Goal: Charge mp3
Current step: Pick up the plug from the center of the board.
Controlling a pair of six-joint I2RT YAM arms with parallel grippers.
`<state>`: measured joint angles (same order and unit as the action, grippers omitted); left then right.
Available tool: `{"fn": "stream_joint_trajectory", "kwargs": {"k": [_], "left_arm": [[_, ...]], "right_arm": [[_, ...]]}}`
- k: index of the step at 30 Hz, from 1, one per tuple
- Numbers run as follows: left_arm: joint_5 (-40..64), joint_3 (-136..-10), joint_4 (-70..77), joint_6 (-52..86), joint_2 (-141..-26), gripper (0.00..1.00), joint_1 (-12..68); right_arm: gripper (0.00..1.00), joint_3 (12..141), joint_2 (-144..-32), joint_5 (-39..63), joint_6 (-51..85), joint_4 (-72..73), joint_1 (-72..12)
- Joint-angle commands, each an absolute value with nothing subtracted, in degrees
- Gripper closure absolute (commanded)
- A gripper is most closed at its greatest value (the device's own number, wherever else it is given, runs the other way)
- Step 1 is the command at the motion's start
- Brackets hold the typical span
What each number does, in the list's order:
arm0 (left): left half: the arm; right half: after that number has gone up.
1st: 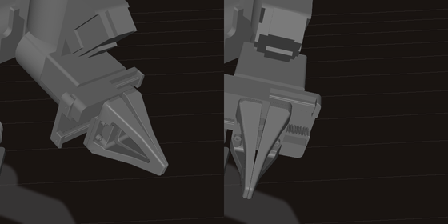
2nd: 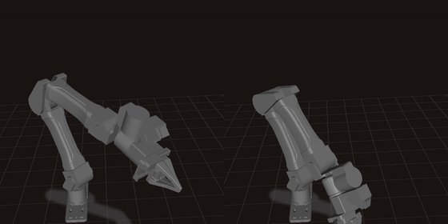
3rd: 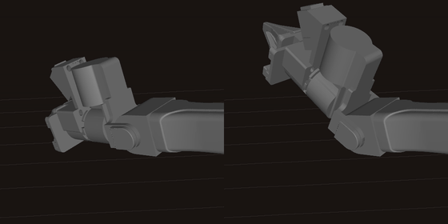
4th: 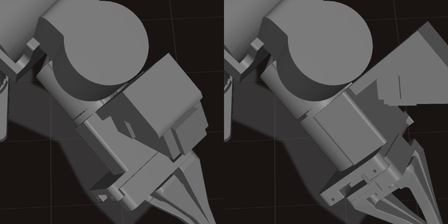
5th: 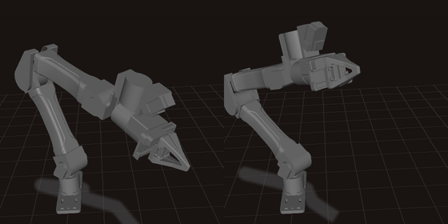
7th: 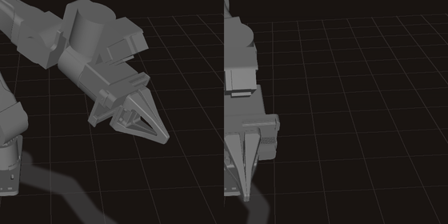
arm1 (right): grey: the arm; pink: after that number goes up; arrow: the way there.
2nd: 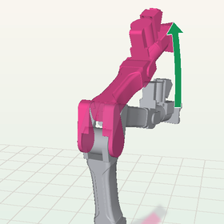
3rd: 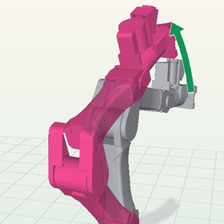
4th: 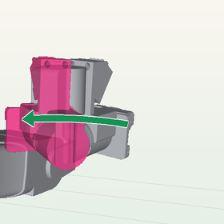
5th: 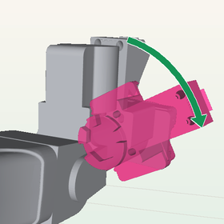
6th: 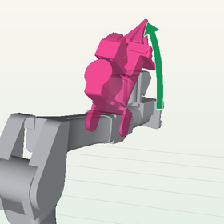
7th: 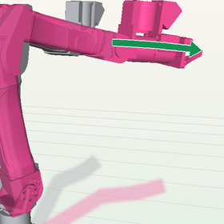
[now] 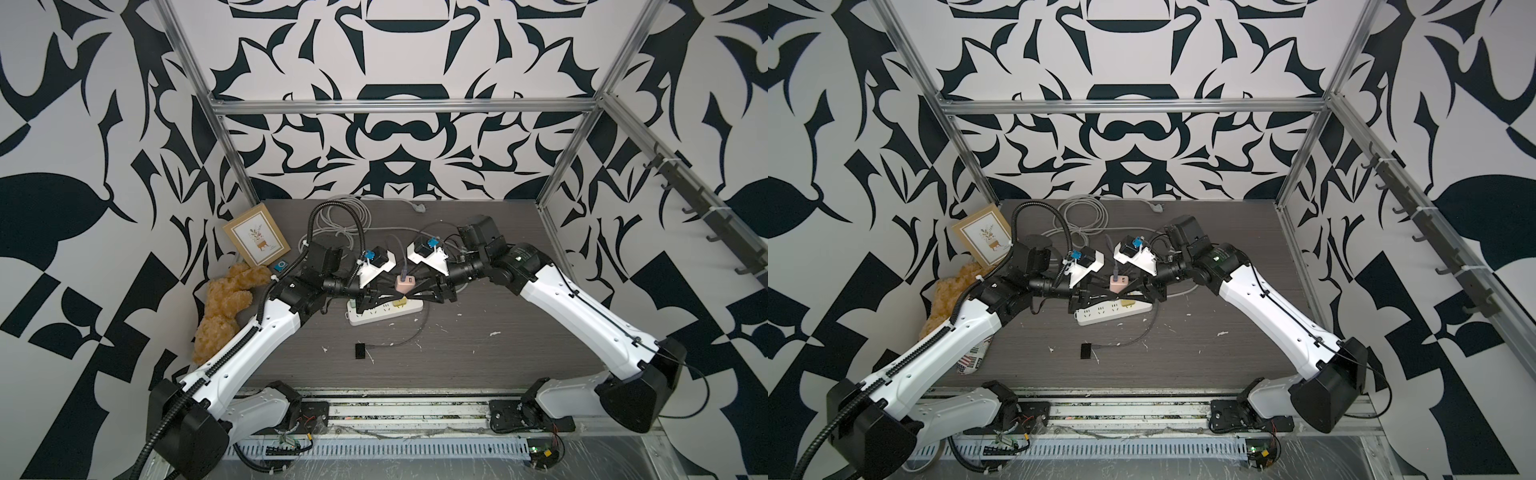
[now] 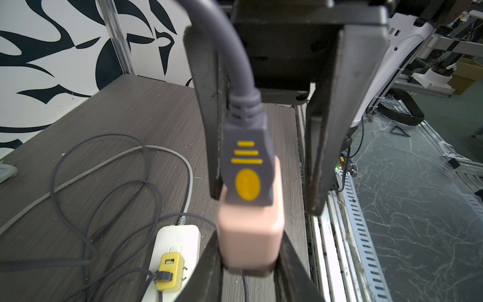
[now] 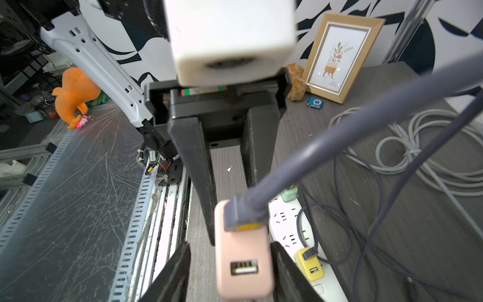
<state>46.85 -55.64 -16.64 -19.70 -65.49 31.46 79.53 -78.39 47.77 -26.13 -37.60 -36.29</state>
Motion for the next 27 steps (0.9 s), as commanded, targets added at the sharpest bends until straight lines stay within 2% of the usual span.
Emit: {"fn": "stream_joint_trajectory", "kwargs": {"k": [1, 9, 17, 27], "left_arm": [[46.5, -57.76, -19.74, -22.95, -65.7, 0.96, 31.28], [46.04, -59.09, -22.34, -25.84, -66.23, 0.97, 31.24], [47.09, -60.02, -23.12, -26.63, -67.31, 0.97, 31.29], [47.13, -61.16, -24.52, -28.04, -68.68, 0.98, 31.24]], "right_arm": [[0.47, 84.2, -79.63, 48.36, -29.32, -41.24, -35.79], [0.5, 88.91, -83.7, 50.09, -32.31, -49.11, -35.83], [0.51, 91.25, -85.69, 51.0, -33.22, -50.68, -35.77], [0.59, 93.15, -87.43, 51.88, -33.55, -52.81, -35.9]]}}
